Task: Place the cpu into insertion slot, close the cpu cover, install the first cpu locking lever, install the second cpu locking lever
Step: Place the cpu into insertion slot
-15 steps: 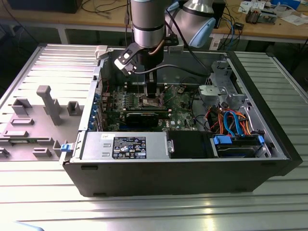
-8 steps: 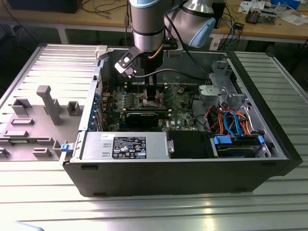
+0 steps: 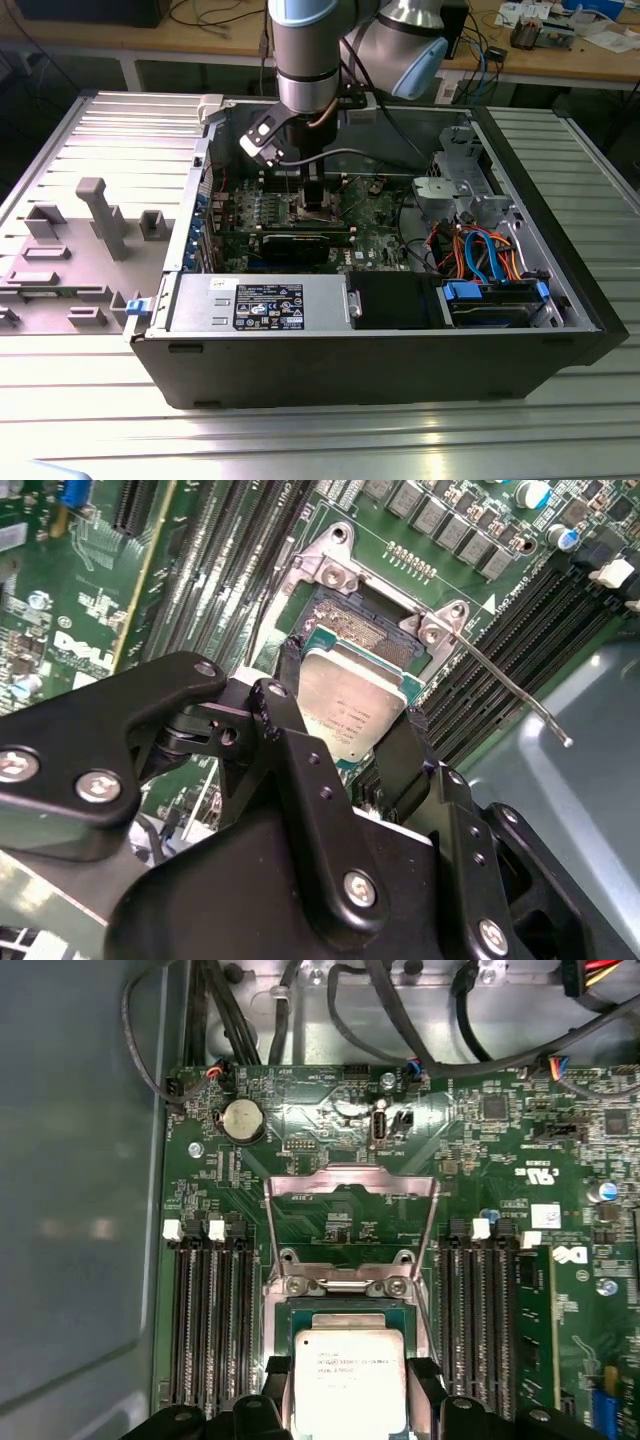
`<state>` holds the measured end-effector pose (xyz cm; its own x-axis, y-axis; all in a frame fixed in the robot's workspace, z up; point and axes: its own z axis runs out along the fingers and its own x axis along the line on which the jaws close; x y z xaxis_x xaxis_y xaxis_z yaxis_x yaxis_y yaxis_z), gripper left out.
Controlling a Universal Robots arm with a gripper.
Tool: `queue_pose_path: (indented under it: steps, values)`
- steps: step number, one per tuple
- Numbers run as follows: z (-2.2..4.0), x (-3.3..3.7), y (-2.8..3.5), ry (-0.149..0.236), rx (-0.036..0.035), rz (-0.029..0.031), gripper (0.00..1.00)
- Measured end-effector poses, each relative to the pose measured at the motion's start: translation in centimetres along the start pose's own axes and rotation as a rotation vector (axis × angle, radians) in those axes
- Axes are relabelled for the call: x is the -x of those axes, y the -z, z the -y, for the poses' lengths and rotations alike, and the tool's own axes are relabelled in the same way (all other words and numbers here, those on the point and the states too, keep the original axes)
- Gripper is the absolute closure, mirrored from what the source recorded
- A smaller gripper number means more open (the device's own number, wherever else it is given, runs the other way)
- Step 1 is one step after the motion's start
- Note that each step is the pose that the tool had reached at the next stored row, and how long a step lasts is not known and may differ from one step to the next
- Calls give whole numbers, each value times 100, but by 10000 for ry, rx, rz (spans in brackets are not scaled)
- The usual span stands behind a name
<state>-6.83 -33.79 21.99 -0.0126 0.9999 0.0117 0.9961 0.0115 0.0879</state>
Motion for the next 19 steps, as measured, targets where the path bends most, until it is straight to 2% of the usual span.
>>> queue_pose_path:
  steps: [5,10,12,15,19]
  values:
    - [13,-1,-109,-87,2,8,46]
    - [27,0,-175,-77,1,8,46]
    - [27,0,-175,-34,0,18,46]
    - [27,-2,-176,216,-1,2,46]
    - [27,-2,-178,144,-3,37,46]
